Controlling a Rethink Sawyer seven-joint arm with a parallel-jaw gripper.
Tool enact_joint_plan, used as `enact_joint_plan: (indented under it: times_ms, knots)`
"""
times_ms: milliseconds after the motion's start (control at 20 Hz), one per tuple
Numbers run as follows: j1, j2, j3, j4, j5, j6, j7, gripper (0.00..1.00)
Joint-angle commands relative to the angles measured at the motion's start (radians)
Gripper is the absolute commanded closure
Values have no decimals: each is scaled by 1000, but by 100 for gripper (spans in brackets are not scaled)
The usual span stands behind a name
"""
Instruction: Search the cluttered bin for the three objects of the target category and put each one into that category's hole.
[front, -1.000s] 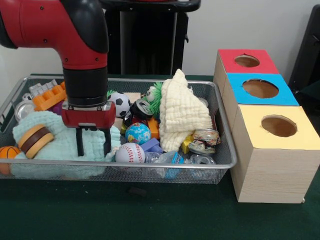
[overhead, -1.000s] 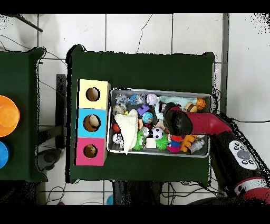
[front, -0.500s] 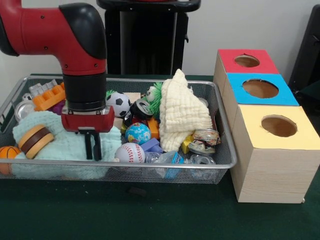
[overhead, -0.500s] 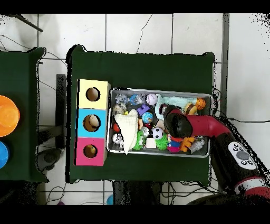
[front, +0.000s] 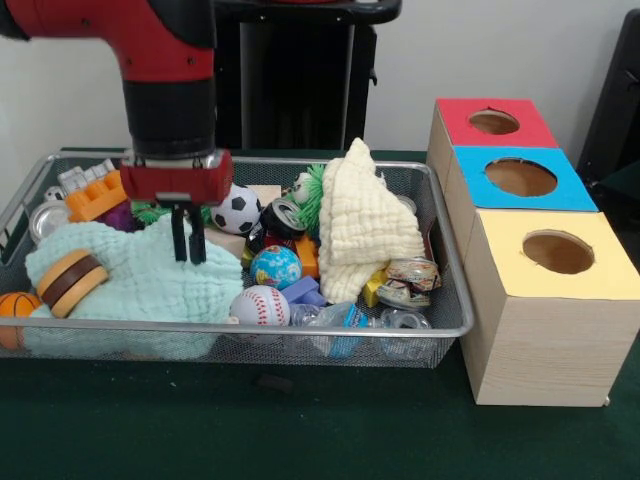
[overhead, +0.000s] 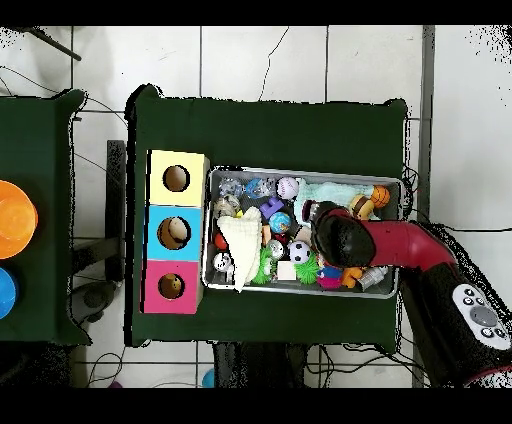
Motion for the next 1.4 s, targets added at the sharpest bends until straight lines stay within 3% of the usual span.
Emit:
enact_joint_plan:
  times_ms: [50,200,450,500,600,800,1150,1400]
  knots:
    - [19,-288,99,107,183,334,-78,100]
    - [35,-303,90,95,199,357,-72,100]
    - [41,-277,83,86,187,304,-56,100]
    - [39,-272,83,88,188,289,-50,0]
    - [51,-257,68,54,160,310,-74,0]
    - [36,-222,53,63,131,253,-70,0]
    - [4,-45,19,34,8,77,-81,0]
    - [-26,53,8,-14,-65,31,-112,0]
